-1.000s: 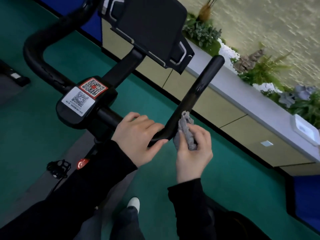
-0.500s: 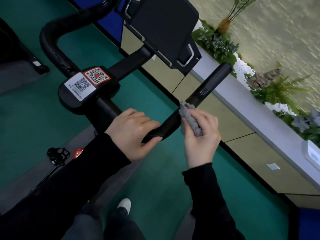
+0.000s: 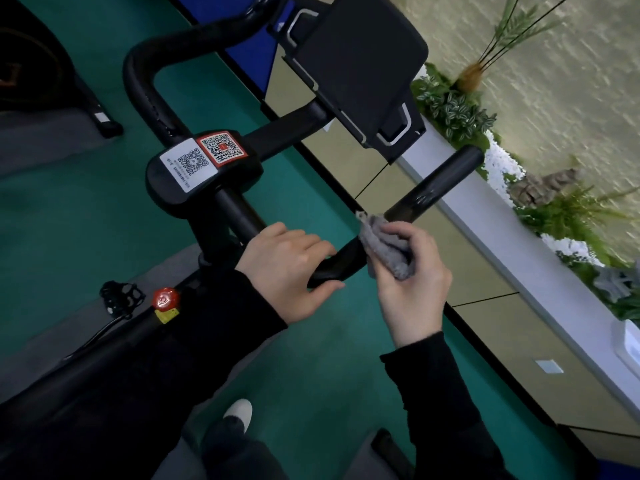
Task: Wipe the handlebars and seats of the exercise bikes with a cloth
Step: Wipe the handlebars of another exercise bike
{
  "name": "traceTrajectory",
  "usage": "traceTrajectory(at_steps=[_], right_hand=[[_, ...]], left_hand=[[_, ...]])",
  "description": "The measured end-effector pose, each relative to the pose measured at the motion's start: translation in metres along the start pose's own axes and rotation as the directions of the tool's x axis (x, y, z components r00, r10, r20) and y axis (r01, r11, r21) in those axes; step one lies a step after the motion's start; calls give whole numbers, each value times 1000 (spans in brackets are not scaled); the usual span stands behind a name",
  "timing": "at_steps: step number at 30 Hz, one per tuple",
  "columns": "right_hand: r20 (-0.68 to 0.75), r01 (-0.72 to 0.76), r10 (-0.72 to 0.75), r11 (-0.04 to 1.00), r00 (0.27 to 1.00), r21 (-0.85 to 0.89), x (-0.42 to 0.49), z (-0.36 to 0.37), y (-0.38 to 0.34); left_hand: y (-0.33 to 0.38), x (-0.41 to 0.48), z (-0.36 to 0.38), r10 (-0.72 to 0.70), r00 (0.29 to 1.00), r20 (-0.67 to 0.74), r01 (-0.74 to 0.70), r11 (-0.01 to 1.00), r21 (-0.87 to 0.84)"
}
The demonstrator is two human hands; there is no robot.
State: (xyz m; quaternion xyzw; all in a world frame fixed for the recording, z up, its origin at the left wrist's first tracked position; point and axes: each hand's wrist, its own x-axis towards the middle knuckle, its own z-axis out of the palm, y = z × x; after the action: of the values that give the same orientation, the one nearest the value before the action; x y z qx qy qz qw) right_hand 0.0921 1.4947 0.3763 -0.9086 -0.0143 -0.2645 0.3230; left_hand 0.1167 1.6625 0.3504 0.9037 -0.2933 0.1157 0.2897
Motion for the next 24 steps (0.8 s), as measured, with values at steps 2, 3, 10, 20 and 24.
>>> traceTrajectory(at_steps=[2, 3, 10, 20, 24], right_hand=[[99, 128, -120, 989, 988, -79, 11, -8, 4], [129, 154, -140, 982, 982, -109, 20, -12, 5], [436, 219, -128, 962, 891, -165, 61, -23, 0], [708, 453, -170, 861, 686, -232, 91, -24, -12], [889, 436, -68, 886, 453, -155, 114, -6, -27]], left_hand=[[-1, 1, 1, -13, 1000, -17, 13, 1000, -20], [-1, 0, 2, -20, 999, -25, 19, 999, -31], [-3, -3, 5, -24, 997, -73, 20, 998, -55], [-4, -5, 5, -25, 994, -108, 18, 998, -63], [-4, -3, 4, -4, 996, -94, -2, 999, -53]])
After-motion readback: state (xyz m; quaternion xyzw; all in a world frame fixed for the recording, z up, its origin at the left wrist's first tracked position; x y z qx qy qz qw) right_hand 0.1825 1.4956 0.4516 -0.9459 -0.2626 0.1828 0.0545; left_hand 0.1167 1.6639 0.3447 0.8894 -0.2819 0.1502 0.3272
